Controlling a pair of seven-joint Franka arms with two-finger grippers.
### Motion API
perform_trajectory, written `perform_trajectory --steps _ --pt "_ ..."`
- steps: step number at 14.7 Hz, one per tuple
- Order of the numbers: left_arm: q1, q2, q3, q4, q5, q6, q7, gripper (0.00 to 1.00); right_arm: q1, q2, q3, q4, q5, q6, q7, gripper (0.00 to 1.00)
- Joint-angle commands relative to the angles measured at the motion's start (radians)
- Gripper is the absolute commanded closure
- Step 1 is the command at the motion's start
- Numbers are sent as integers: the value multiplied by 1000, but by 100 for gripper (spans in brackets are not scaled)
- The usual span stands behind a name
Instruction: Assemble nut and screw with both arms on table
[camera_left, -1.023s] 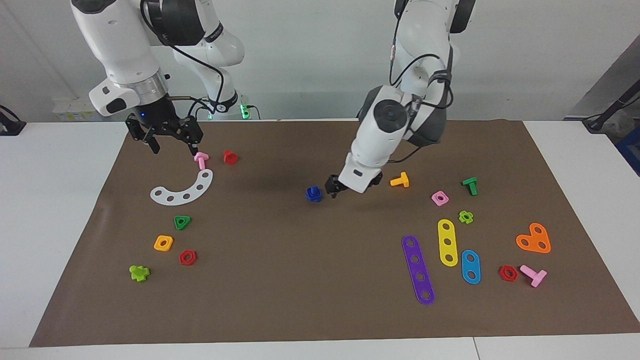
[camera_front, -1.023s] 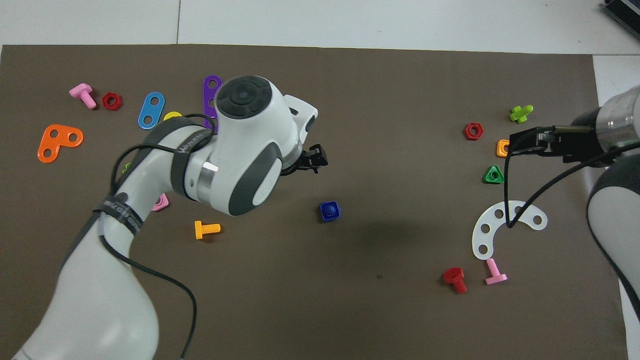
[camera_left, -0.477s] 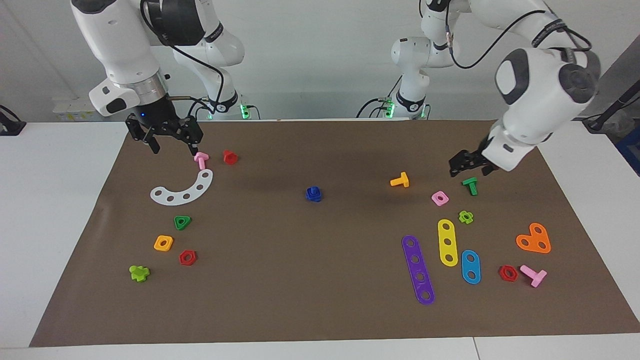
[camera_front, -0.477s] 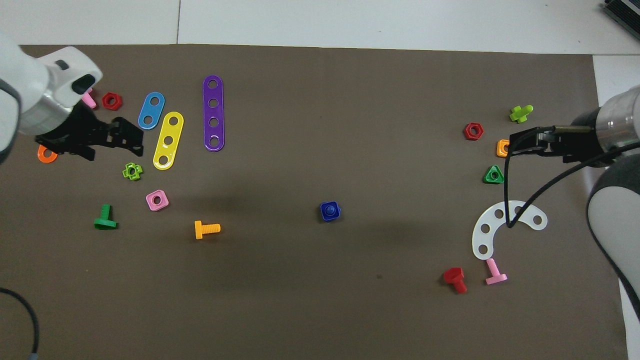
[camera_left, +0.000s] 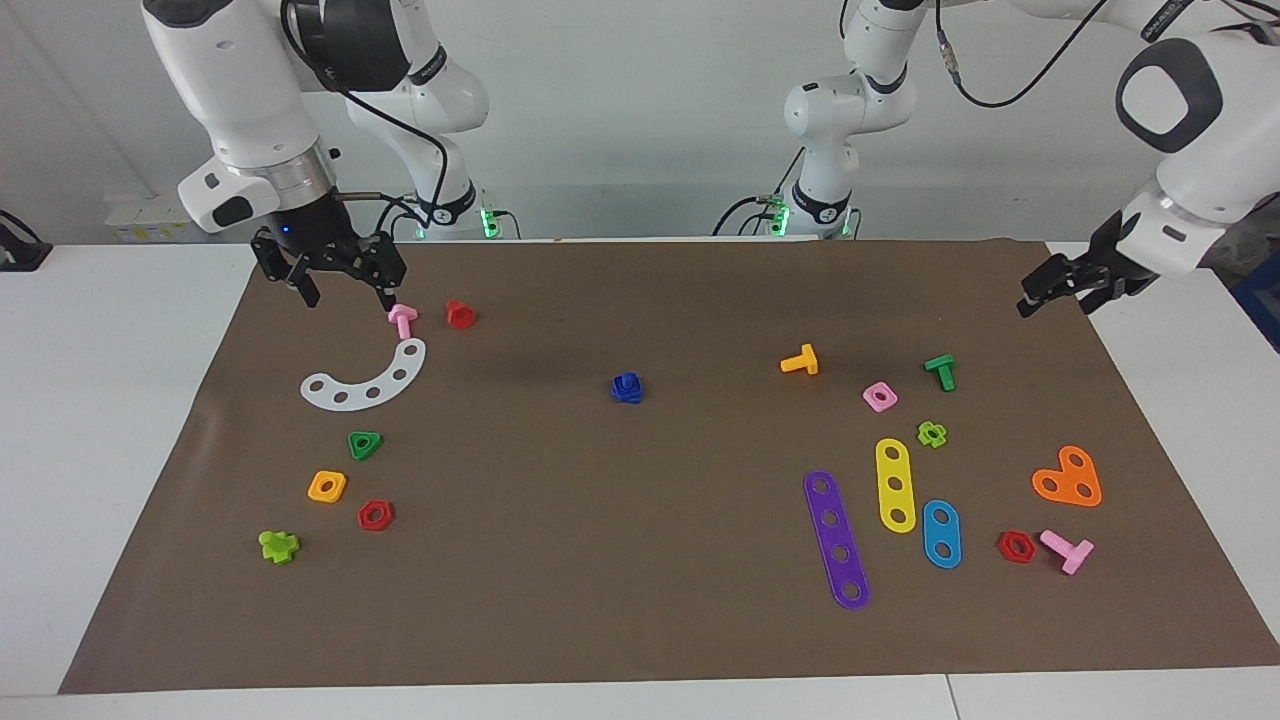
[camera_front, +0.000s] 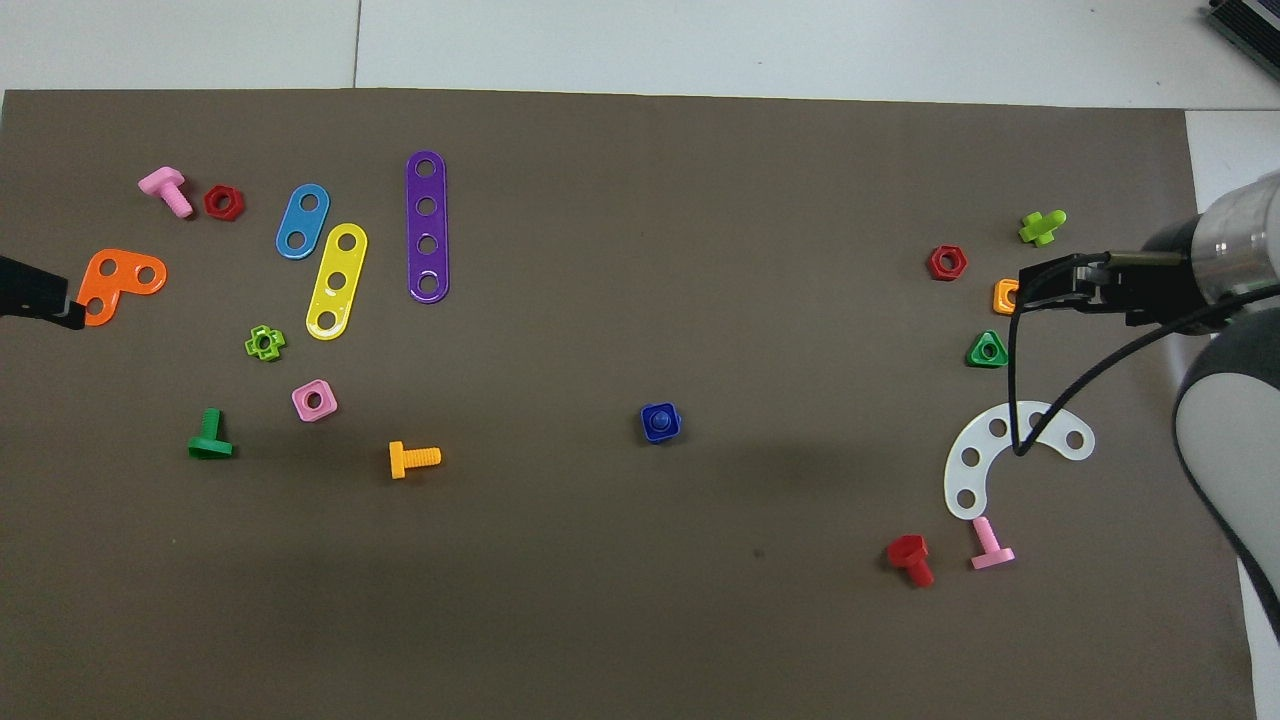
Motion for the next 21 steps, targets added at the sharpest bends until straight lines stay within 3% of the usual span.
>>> perform_trajectory --steps 1,7,12,21 --pt "-53 -61 -11 -34 47 -8 -11 0 -11 -5 5 -9 -3 -1 -27 0" --pt "-168 -118 -15 -78 52 -76 -125 0 -11 -5 5 -9 -3 -1 -27 0" --pt "-170 -118 -18 -78 115 -76 -106 0 -11 -5 5 -9 -3 -1 -27 0" --pt "-156 -118 -18 -92 106 28 -66 0 -11 -5 5 -9 -3 -1 -27 0"
